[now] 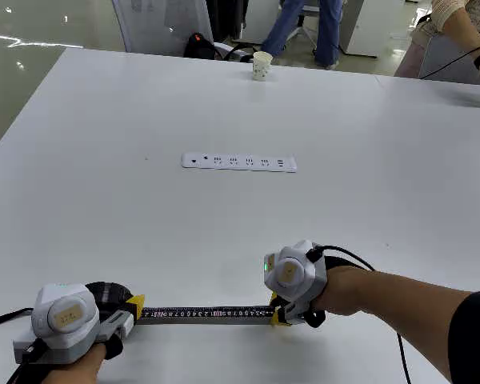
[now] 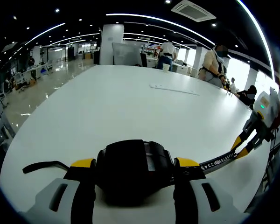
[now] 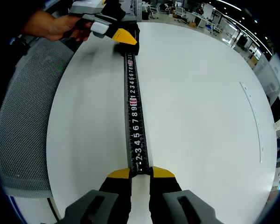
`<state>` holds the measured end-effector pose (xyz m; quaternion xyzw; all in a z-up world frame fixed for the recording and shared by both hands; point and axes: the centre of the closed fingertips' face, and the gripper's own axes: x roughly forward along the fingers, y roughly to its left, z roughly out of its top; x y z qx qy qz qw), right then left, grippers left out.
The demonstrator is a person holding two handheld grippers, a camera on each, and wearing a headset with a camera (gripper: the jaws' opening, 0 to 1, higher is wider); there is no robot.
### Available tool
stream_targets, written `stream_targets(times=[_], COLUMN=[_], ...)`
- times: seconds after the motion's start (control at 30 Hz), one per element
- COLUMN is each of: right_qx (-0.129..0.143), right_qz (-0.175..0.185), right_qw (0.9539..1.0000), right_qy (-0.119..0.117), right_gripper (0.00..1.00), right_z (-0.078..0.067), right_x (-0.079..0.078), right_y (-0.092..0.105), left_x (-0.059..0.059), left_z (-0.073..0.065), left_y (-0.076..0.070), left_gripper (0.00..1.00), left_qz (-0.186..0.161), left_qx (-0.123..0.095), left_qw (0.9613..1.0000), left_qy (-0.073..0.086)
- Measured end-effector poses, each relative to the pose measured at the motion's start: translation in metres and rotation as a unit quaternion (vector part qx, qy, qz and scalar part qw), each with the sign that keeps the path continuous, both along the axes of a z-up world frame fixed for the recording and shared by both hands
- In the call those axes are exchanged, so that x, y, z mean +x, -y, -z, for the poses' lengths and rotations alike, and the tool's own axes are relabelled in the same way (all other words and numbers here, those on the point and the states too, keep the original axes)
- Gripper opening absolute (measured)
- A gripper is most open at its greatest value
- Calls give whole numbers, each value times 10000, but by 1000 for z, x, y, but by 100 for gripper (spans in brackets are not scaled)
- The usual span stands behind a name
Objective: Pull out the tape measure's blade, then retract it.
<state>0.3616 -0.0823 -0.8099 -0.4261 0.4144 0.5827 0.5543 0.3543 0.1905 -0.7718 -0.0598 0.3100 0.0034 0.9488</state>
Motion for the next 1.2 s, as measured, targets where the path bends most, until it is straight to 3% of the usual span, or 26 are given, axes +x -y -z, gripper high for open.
stream_targets(times=[0.17,0.4,0.83,1.2], right_qx=[-21,-41,-25,-17], right_qz=[4,15,45,132], right_qw=[10000,10000,9999,9998], right_qy=[-8,-64,-104,-126], right_gripper=[10,10,10,10], right_z=[1,-1,0,0], right_x=[1,0,0,1], right_y=[0,-2,-4,-5], left_x=[-1,-1,-1,-2], left_z=[3,2,2,3], left_y=[0,-1,2,3], left_gripper=[61,61,61,61], left_qz=[95,142,222,279], left_qx=[115,72,203,96], left_qw=[9998,9998,9994,9993], left_qy=[-153,-149,-140,-231])
